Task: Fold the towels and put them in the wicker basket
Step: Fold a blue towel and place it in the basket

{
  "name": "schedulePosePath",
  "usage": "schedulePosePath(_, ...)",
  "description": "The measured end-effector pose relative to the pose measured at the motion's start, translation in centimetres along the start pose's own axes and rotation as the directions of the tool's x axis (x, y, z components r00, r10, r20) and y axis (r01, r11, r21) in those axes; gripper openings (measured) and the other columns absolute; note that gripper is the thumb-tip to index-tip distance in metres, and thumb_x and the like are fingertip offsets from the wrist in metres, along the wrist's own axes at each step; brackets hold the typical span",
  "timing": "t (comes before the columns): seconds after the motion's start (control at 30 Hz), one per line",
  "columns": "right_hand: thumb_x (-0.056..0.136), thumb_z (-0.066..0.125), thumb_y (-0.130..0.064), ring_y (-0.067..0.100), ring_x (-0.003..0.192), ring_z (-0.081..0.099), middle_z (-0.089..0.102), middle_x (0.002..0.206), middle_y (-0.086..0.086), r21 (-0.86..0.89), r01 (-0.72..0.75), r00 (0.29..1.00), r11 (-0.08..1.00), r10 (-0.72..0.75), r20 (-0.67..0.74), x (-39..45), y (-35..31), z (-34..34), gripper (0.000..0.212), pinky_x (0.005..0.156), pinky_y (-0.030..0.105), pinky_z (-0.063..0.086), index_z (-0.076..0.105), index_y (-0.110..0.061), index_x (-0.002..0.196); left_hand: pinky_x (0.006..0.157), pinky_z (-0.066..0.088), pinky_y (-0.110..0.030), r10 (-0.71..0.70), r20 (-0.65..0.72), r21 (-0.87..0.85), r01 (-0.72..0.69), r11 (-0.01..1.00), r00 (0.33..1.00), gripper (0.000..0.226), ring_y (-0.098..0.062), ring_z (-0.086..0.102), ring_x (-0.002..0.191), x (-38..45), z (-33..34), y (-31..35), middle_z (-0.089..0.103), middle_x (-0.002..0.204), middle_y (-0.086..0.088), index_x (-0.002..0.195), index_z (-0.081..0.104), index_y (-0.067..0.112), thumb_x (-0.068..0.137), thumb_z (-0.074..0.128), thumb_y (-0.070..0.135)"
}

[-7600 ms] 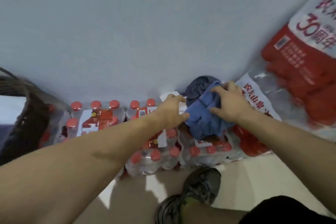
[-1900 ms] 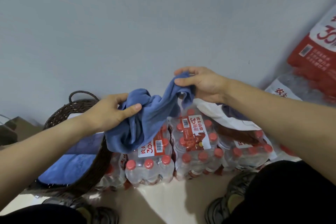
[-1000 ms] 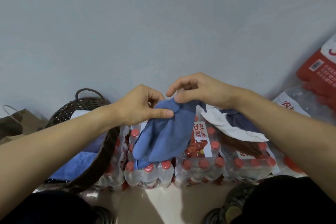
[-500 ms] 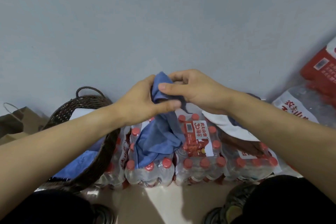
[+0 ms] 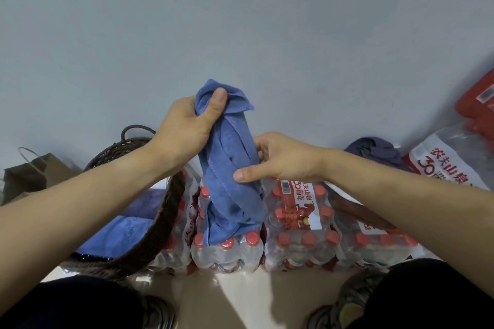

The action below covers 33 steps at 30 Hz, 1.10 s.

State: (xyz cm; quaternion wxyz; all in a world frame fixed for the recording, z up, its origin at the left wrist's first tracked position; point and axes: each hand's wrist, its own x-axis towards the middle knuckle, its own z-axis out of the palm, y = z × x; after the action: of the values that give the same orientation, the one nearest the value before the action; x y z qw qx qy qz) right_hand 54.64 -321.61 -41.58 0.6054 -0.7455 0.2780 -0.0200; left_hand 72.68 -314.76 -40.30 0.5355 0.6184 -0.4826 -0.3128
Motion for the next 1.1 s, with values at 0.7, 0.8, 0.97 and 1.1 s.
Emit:
schedulePosePath(0.7,0.084,0.068,-0.035,0.034,0.082,0.066,0.068,0.099,0.023,0.241,-0.139,0.990,0.961,0.137,0.026,-6.3,0.1,-5.9,0.036,0.066,0.036,0.055,0.073,-0.002,0.096,0.083,0.054,-0.020,-0.080,0.060,0.015,0.079,0.997,0.995,0.034,0.001,0.069,0.094,-1.1,-0.5,-1.0,0.075,0.097,0.014,0.086,0.077,0.041,0.087,0.050,0.062)
schedulePosePath(0.8,0.080,0.073,-0.031,0.020,0.069,0.071,0.073,0.083,0.013,0.263,-0.130,0.991,0.956,0.118,0.063,-7.6,-0.2,-7.0,0.029,0.058,0.026,0.057,0.074,-0.004,0.089,0.067,0.049,-0.006,-0.113,0.155,-0.028,0.119,0.992,0.981,0.043,0.009,0.068,0.081,-1.7,1.0,-1.1,0.074,0.083,0.022,0.072,0.077,0.041,0.096,0.045,0.055)
schedulePosePath(0.97,0.071,0.083,-0.024,0.012,0.049,0.062,0.066,0.058,0.005,0.162,-0.209,0.960,0.964,0.170,0.224,-9.9,0.2,-8.4,0.025,0.047,0.018,0.047,0.069,-0.006,0.063,0.082,0.058,-0.037,-0.341,0.101,0.008,0.342,0.940,0.935,0.070,-0.024,0.072,0.084,-2.5,2.2,-1.7,0.076,0.089,-0.012,0.081,0.074,0.006,0.079,0.049,0.072)
schedulePosePath(1.1,0.070,0.082,-0.014,0.018,0.070,0.072,0.075,0.080,0.010,0.100,-0.281,0.907,0.954,0.230,0.352,-10.5,1.6,-8.9,0.015,0.061,0.023,0.055,0.076,-0.004,0.079,0.072,0.059,-0.030,-0.447,0.326,0.038,0.461,0.887,0.833,0.072,-0.021,0.074,0.084,-3.1,2.3,-3.4,0.076,0.090,-0.008,0.084,0.076,0.009,0.063,0.059,0.077)
